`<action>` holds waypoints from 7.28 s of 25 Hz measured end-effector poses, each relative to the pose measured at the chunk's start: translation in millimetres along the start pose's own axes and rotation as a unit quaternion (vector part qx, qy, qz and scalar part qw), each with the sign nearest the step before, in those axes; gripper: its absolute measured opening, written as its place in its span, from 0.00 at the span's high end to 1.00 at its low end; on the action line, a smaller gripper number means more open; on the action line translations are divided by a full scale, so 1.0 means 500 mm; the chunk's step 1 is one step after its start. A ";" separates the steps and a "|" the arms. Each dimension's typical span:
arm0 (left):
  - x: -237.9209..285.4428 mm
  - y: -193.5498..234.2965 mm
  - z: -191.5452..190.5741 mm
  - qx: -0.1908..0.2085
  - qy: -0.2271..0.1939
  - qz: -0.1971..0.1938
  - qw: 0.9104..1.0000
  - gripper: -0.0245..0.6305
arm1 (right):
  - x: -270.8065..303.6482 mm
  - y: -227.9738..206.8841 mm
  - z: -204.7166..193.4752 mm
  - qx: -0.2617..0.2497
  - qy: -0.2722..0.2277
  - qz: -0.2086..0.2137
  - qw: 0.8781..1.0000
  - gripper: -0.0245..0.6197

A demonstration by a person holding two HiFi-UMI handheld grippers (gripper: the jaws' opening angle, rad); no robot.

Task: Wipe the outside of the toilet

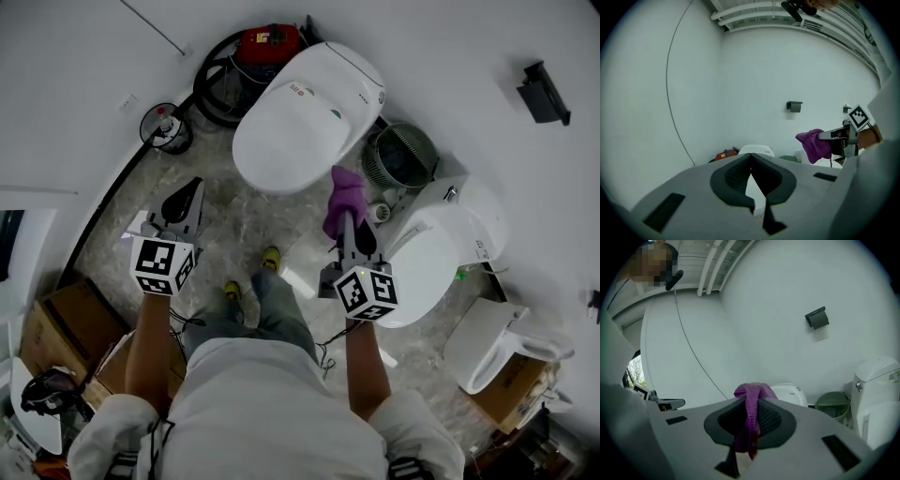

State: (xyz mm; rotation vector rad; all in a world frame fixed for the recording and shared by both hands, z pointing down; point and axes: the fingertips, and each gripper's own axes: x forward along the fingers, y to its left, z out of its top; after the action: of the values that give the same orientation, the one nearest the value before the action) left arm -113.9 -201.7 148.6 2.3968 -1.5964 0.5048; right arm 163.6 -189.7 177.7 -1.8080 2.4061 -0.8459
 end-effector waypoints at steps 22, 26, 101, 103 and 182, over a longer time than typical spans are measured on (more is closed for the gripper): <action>0.066 0.027 -0.209 0.015 -0.022 -0.023 0.999 0.94 | 0.038 -0.059 -0.194 0.002 -0.049 -0.027 0.998 0.87; 0.089 0.042 -0.262 0.015 -0.025 -0.021 0.999 0.94 | 0.064 -0.078 -0.235 -0.011 -0.053 -0.026 0.998 0.87; 0.310 0.141 -1.123 0.026 -0.065 0.005 0.998 0.94 | 0.396 -0.041 -1.027 -0.124 -0.074 0.233 0.962 0.87; 0.310 0.141 -1.124 0.030 -0.066 0.006 0.997 0.94 | 0.415 -0.005 -1.037 -0.139 -0.070 0.263 0.952 0.87; 0.292 0.172 -1.217 0.052 -0.035 0.023 0.998 0.94 | 0.589 -0.052 -1.179 -0.153 -0.032 0.213 0.964 0.87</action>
State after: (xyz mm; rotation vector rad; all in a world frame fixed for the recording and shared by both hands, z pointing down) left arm -240.0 -137.7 764.2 2.4846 -1.6986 0.5305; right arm -102.3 -217.7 780.6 -1.2678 2.8468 -0.3857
